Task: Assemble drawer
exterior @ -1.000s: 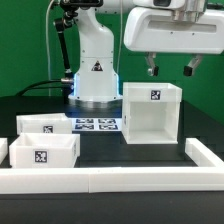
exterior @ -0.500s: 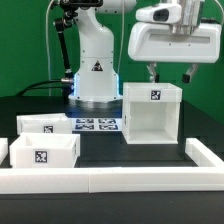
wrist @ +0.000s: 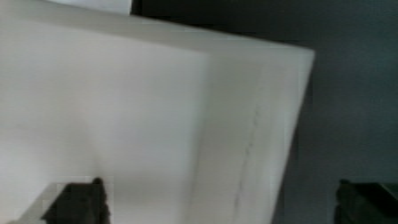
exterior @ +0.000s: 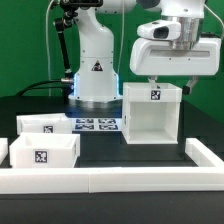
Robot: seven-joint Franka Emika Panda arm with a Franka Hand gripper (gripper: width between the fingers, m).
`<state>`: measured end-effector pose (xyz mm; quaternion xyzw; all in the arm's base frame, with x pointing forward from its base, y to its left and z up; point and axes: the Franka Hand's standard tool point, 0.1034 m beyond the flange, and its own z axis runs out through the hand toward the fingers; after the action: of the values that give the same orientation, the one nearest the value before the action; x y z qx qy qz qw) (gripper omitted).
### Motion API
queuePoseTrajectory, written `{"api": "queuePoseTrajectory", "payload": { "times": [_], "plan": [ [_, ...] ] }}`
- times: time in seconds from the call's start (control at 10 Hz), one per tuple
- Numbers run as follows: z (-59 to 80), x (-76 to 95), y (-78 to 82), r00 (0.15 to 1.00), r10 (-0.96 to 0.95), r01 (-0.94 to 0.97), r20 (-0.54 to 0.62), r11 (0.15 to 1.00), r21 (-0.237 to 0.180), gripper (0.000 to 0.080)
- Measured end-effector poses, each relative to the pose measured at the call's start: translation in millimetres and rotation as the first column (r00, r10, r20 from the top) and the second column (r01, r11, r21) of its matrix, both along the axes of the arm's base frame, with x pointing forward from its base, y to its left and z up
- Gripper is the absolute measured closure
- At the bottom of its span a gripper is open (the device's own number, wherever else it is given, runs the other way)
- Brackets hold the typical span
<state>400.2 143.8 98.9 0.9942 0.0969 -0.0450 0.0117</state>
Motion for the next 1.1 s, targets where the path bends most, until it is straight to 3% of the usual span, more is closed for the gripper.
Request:
{"api": "queuePoseTrajectory", "payload": {
  "times": [0.1, 0.2, 0.3, 0.4, 0.5, 0.6, 1.1],
  "plan": [
    [0.2, 0.7, -0.2, 1.000, 0.000, 0.000, 0.001, 1.000, 0.001, 0.0395],
    [-0.2, 0.5, -0.1, 1.000, 0.000, 0.000, 0.001, 1.000, 0.001, 0.0395],
    [-0.2, 0.5, -0.1, 1.000, 0.000, 0.000, 0.000, 1.000, 0.001, 0.0564],
    [-0.3, 0.5, -0.1, 1.000, 0.000, 0.000, 0.000, 1.000, 0.001, 0.0564],
    [-0.3, 0.6, 0.0, 1.000, 0.001, -0.001, 0.001, 1.000, 0.001, 0.0730],
    [-0.3, 0.9, 0.1, 1.000, 0.002, -0.002, 0.003, 1.000, 0.002, 0.0761],
    [-0.4, 0.8, 0.1, 1.000, 0.002, -0.002, 0.002, 1.000, 0.002, 0.0761]
  ]
}}
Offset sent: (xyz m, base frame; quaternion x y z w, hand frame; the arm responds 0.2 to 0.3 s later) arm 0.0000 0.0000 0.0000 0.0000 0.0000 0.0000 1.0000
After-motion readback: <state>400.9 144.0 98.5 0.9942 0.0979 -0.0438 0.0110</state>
